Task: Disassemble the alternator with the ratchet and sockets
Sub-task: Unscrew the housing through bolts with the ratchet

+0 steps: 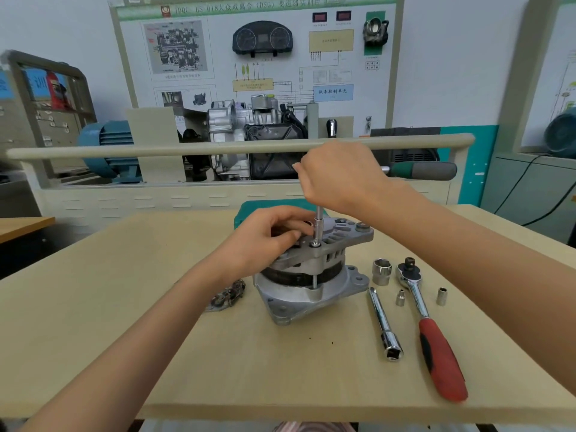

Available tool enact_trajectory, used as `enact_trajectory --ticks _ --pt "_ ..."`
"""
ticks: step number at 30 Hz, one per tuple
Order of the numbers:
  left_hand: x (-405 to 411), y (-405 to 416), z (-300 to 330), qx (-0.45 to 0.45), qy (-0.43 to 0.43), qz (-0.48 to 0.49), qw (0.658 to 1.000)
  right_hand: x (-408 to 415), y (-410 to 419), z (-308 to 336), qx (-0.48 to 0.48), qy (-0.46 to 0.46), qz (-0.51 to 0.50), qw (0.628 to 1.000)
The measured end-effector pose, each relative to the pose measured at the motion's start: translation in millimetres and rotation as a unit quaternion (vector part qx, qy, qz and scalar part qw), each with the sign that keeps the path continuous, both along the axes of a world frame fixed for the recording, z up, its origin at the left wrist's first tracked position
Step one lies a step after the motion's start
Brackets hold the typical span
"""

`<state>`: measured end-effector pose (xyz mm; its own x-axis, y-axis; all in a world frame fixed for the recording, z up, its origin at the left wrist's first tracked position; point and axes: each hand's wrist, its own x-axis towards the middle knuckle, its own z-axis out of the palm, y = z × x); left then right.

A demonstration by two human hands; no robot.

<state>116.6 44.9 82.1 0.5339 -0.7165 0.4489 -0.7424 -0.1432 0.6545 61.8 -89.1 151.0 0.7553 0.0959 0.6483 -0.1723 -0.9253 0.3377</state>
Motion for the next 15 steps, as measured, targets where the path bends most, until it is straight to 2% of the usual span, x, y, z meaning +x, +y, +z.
enact_trajectory --ticks 3,6,9,10,12,15 --pt "3.1 5.0 5.2 0.022 -0.006 -0.011 1.000 2.1 5.3 0.0 -0.019 0.003 0.017 1.000" --pt "3.5 6.2 9.1 0.040 -0.067 0.002 0.997 5.0 10.0 -0.1 0.002 0.007 0.035 0.999" --pt "0.4 5.0 11.1 0.060 -0.116 0.047 0.990 7.1 14.3 -2.7 -0.039 0.011 0.041 0.998" --pt "-0.6 4.4 11.5 0.064 -0.110 0.059 0.990 7.1 15.3 -3.3 -0.048 0.009 0.044 0.998" --pt "-2.7 1.1 12.0 0.047 -0.044 0.073 0.995 8.3 16.0 -3.9 -0.052 0.007 0.053 0.997" --pt "-8.0 -5.3 7.5 -0.043 0.040 0.099 0.993 10.2 14.7 -4.3 -0.040 0.010 0.077 0.996"
